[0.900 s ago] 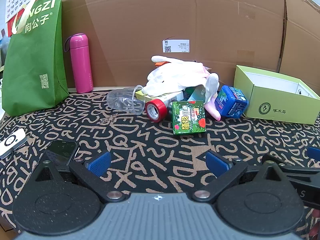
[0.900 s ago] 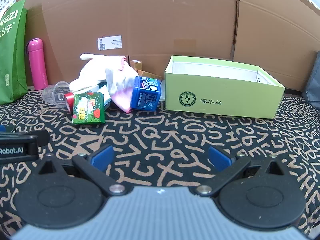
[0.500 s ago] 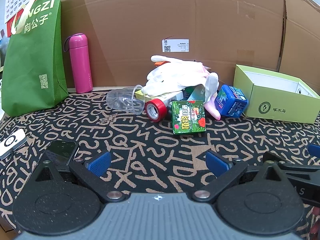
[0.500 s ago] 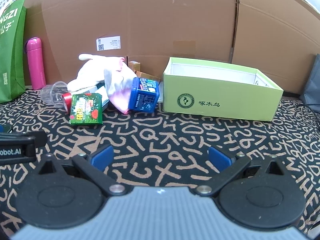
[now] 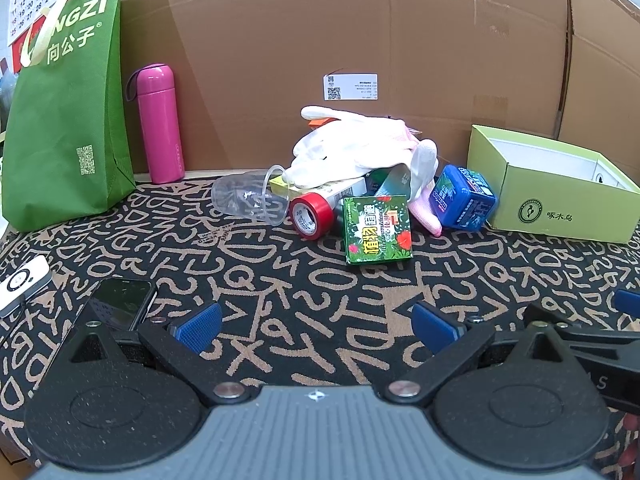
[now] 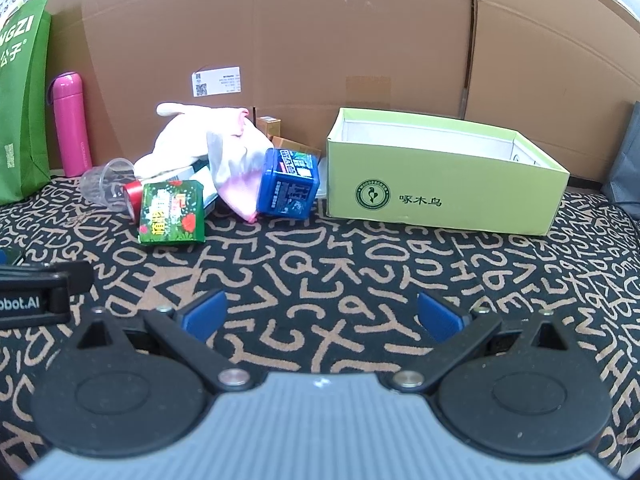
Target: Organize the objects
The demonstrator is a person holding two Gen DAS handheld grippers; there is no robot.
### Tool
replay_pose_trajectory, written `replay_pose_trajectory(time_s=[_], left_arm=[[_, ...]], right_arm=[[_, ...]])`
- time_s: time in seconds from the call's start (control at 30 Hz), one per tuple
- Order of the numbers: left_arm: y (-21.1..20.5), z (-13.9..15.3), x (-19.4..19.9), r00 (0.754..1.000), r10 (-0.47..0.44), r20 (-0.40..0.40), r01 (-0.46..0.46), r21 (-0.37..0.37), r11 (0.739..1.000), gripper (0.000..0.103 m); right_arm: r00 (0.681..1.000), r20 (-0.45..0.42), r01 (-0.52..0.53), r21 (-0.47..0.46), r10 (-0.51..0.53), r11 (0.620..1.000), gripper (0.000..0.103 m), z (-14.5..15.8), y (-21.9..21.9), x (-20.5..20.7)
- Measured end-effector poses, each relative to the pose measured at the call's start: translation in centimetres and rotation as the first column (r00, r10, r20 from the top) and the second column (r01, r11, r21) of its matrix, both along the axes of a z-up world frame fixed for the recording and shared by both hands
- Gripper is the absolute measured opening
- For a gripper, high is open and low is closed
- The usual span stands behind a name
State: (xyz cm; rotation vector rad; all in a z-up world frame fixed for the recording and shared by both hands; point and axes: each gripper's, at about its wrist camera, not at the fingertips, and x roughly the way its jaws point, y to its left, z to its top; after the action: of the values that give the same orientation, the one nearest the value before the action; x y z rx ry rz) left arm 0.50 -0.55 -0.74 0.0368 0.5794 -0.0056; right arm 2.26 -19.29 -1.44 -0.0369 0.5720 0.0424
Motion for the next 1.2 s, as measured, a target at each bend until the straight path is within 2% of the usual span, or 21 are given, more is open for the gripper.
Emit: replay_pose_trajectory(time_s=[0.43,0.73,0.83,1.0,1.13,1.2], left_arm=[[0.1,-0.5,0.3,1.000,-0.020,-0.006,0.020,-0.004,1.000,0.103],[3.4,-0.5,2.1,0.999,-0.047,0.014,0.048,-0.095,0.994,0.103],[4.6,-0.2,3.4,0.999,-0.040,0.016,0.042,-0.108,0.993,0.103],[6.3,0.1,5.6,1.000,-0.024,0.020,0.026,-0.126,0.992,0.103],[6.8,0.5,7.3,0.999,-0.026,0.019,0.028,-0.120,0.992,0.103],[7.0,0.7,7.9,0.999,-0.027,0.025,0.030,-0.119,0.992,0.103]], right_arm=[[1.000,-0.018,-0.014,0.006,0.014,1.000,0.103,-0.7,0.0,0.4],[0.985,0.015,-0.174,0.141,0.173,0.975,0.103,-1.1,0.4,2.1],[0.964,-0.022,-0.257,0.171,0.265,0.951,0.103,-1.3,1.6,3.5],[0.965,-0.052,-0.251,0.111,0.258,0.962,0.103,-1.5,4.8,6.0],[0.956,-0.054,-0.278,0.165,0.290,0.946,0.103,-1.6,6.7,8.4],[0.953,-0.067,-0.280,0.162,0.294,0.946,0.103,-1.9,8.0,10.3]])
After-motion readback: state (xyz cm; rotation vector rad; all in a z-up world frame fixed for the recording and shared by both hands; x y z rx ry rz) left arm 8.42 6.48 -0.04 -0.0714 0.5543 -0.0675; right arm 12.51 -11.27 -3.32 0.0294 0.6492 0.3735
